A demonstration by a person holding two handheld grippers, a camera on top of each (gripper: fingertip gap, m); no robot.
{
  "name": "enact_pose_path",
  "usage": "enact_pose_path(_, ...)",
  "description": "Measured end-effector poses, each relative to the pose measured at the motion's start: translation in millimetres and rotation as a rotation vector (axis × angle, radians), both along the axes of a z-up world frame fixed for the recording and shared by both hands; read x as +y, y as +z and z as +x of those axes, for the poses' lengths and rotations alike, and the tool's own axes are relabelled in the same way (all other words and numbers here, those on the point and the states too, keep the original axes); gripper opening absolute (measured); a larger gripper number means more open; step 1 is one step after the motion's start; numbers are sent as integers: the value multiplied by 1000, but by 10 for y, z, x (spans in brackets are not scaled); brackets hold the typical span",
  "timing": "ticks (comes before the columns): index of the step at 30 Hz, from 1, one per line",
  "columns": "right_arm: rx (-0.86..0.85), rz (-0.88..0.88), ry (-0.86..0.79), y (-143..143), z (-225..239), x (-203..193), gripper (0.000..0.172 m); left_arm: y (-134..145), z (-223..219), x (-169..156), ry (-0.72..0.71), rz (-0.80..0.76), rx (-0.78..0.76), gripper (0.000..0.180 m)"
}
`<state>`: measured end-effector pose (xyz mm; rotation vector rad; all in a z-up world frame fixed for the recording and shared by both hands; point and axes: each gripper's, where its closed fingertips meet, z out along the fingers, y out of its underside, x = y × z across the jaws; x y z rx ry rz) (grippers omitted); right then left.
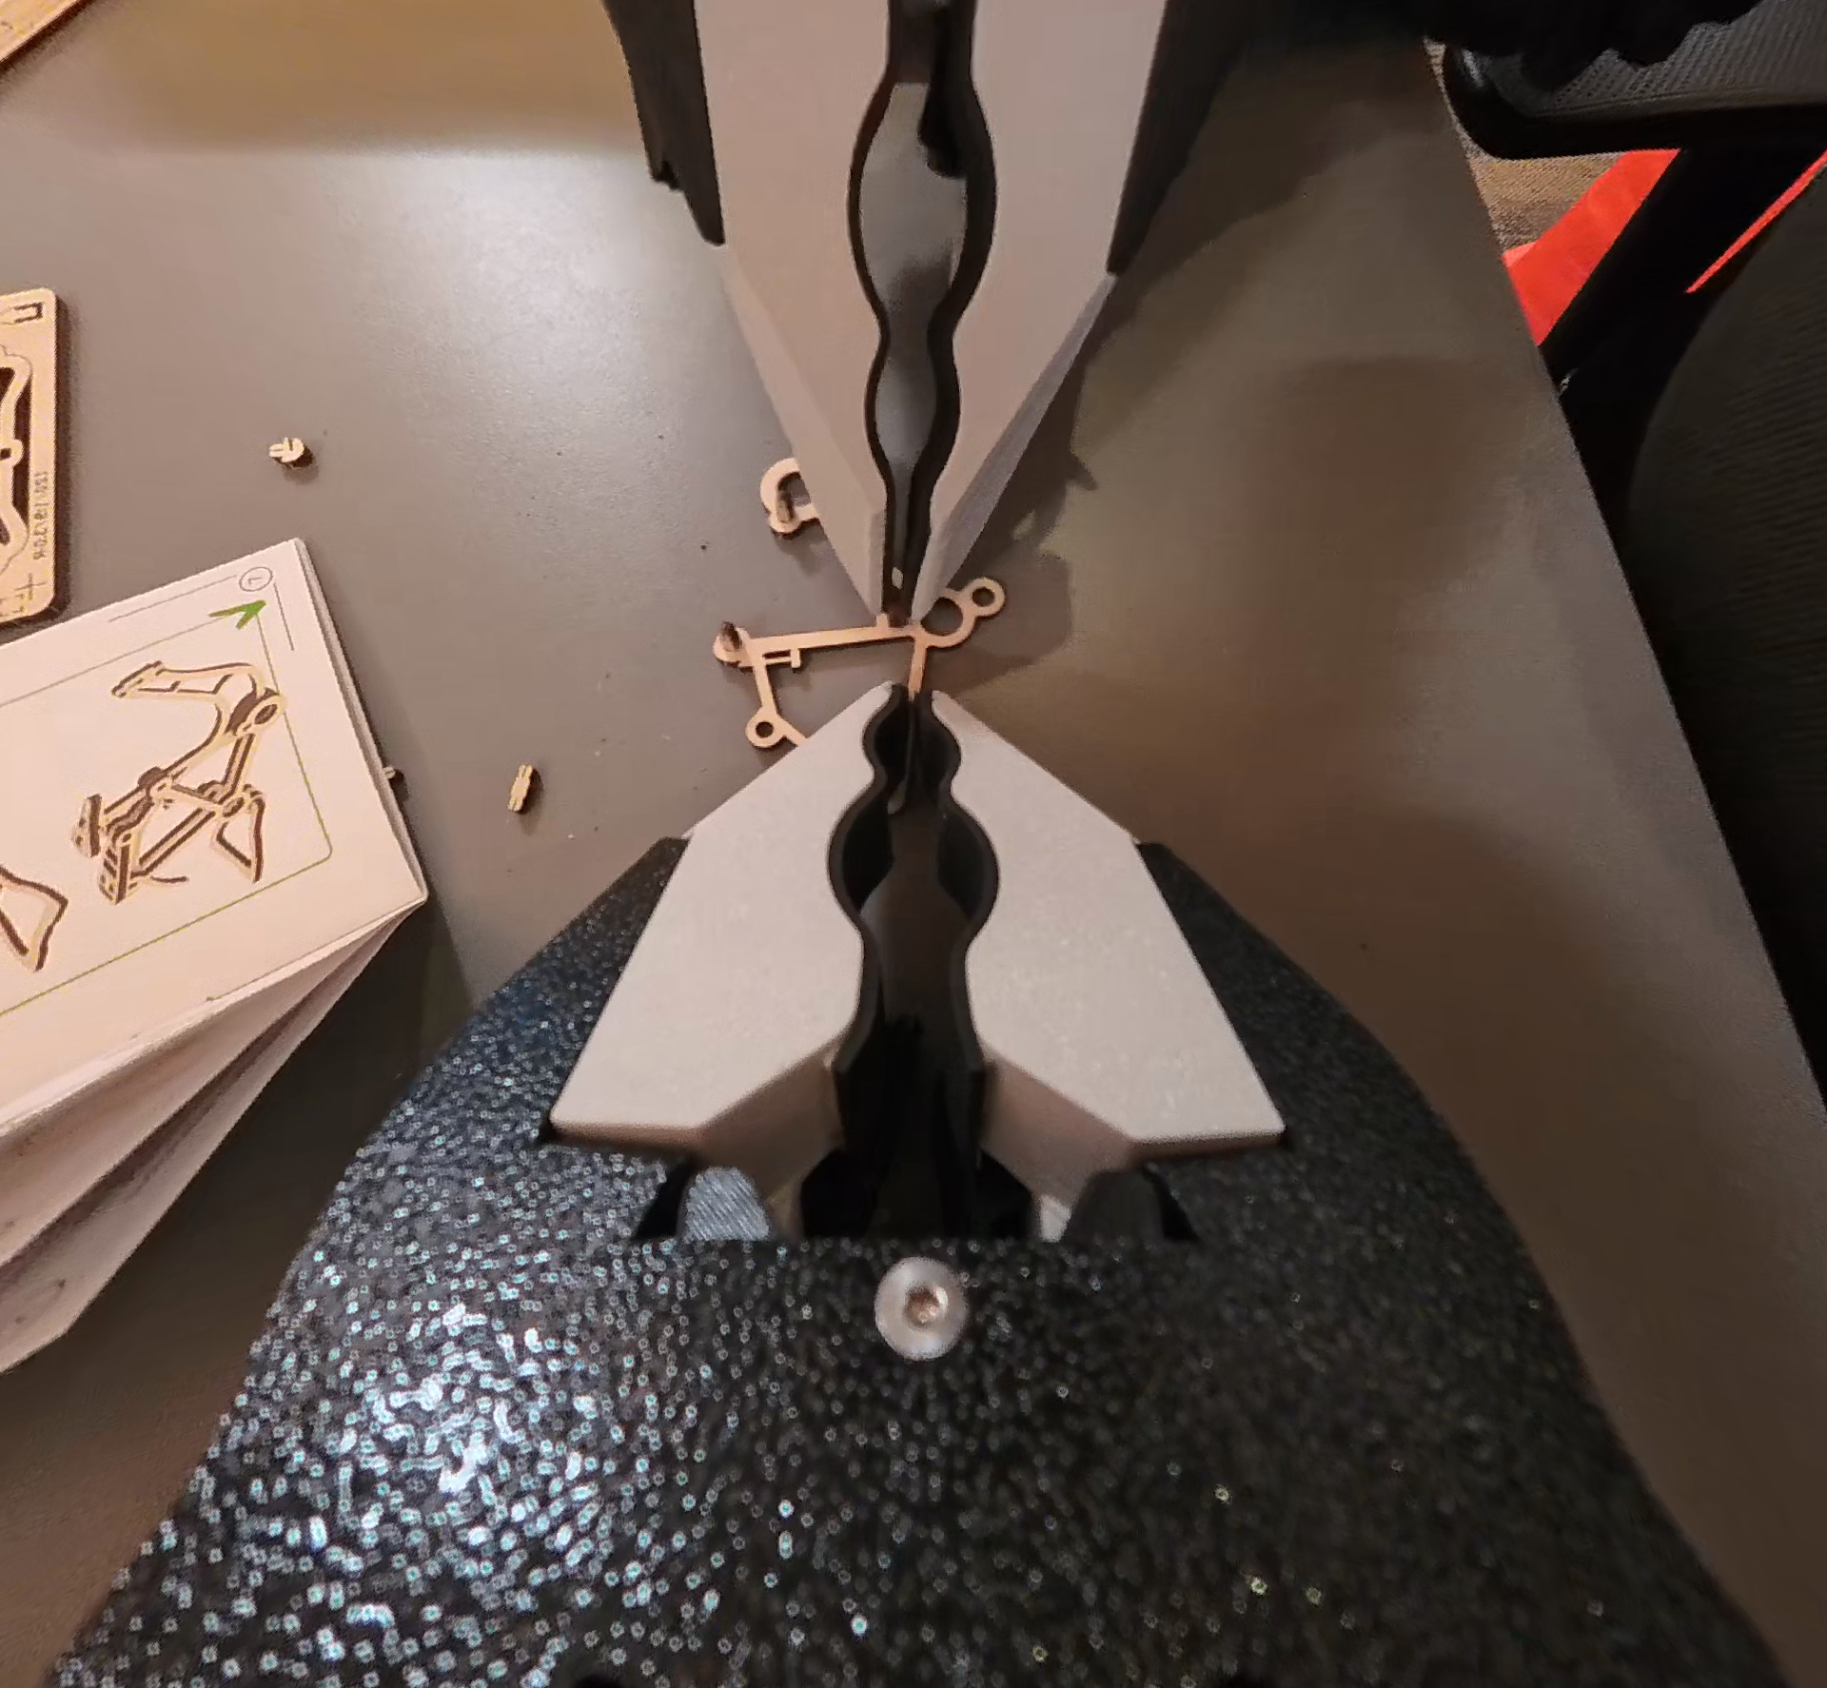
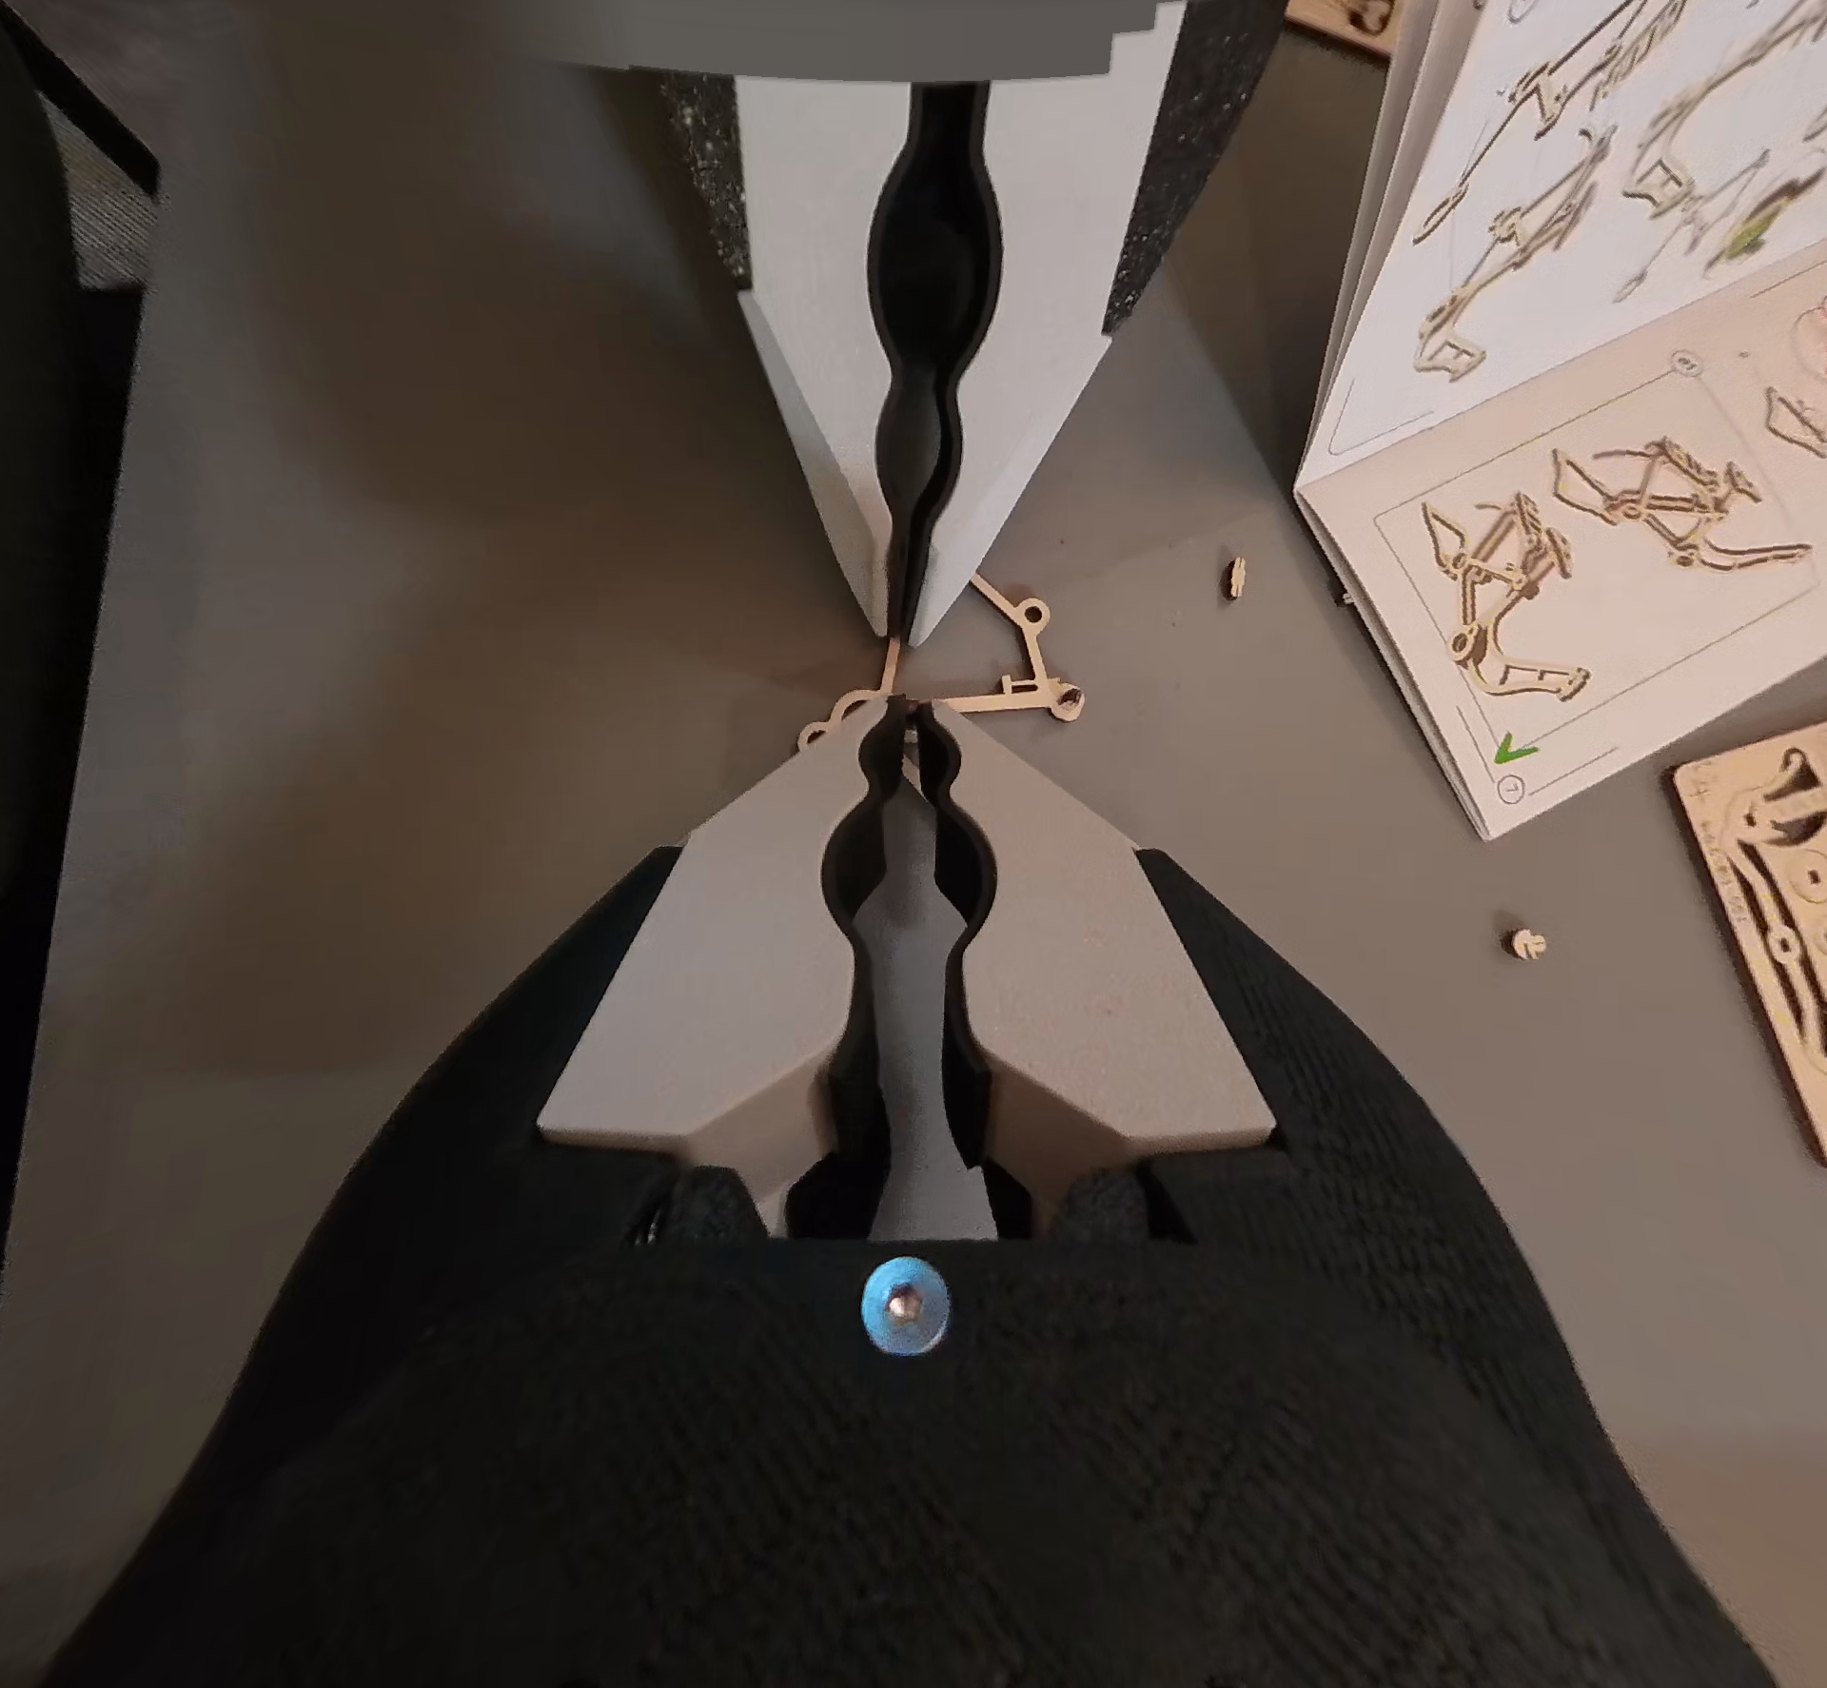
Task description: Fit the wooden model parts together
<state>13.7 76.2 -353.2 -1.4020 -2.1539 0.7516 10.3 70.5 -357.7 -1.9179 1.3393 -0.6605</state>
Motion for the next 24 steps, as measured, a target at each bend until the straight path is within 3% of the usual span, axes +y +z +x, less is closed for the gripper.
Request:
enact_pose_path(12, 67, -175, 4, 13, 1, -2, 1, 5, 0, -2, -3, 1, -7, 0)
enact_pose_path(24, 36, 26, 23, 3, 14, 10, 0, 4, -2, 3, 2, 0, -6, 0)
